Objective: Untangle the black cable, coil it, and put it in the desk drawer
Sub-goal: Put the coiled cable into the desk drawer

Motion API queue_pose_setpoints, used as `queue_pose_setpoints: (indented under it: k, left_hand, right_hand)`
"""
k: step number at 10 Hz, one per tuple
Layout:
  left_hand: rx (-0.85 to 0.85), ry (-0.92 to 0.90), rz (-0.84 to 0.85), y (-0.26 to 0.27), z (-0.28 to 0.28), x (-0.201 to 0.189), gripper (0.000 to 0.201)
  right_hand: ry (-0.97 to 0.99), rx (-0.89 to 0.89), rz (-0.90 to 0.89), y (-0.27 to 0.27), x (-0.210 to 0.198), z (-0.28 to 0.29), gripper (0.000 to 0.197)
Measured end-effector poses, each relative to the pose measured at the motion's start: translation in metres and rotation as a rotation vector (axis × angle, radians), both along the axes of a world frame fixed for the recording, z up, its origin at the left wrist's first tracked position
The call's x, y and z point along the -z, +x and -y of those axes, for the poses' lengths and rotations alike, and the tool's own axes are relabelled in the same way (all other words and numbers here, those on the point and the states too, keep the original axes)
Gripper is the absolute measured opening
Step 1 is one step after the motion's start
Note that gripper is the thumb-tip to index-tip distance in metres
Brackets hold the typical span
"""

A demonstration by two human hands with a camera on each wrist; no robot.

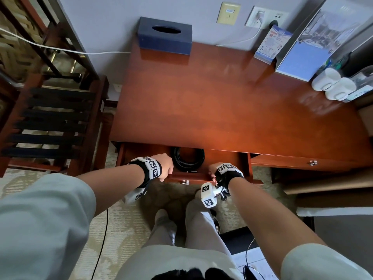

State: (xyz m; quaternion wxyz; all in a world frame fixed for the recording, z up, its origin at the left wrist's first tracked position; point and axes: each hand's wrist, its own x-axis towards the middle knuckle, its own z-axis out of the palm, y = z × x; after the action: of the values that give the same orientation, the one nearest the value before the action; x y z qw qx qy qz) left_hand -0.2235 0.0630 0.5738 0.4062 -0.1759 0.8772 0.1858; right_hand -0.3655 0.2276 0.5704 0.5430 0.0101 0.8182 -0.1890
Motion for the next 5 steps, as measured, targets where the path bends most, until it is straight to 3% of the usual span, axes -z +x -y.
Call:
queue_pose_setpoints:
  k: [2,3,4,5]
  left_hand:
    - [-0.066,-0.026,-0.084,-0.006,0.016,-0.002,0.03]
    - [-0.06,-0.051,-0.121,-0.007,0.02,-0.001,0.025]
    - [-0.103,-0.057,-0.175,-0.008,0.021,0.005,0.022]
    - [-0.111,-0.13,-0.254,-0.007,0.024,0.01,0.025]
  right_hand:
    - [-0.018,0.115,0.022,-0.009,-0.006,-0.006,0.026]
    - [0.063,-0.253,-0.043,-0.031,0.021,-0.008,0.03]
    - [-0.116,0.271,0.08,-0.024,0.018,-0.004,0.036]
    - [-0.217,0.482,0.101,-0.025,0.019,-0.001,0.02]
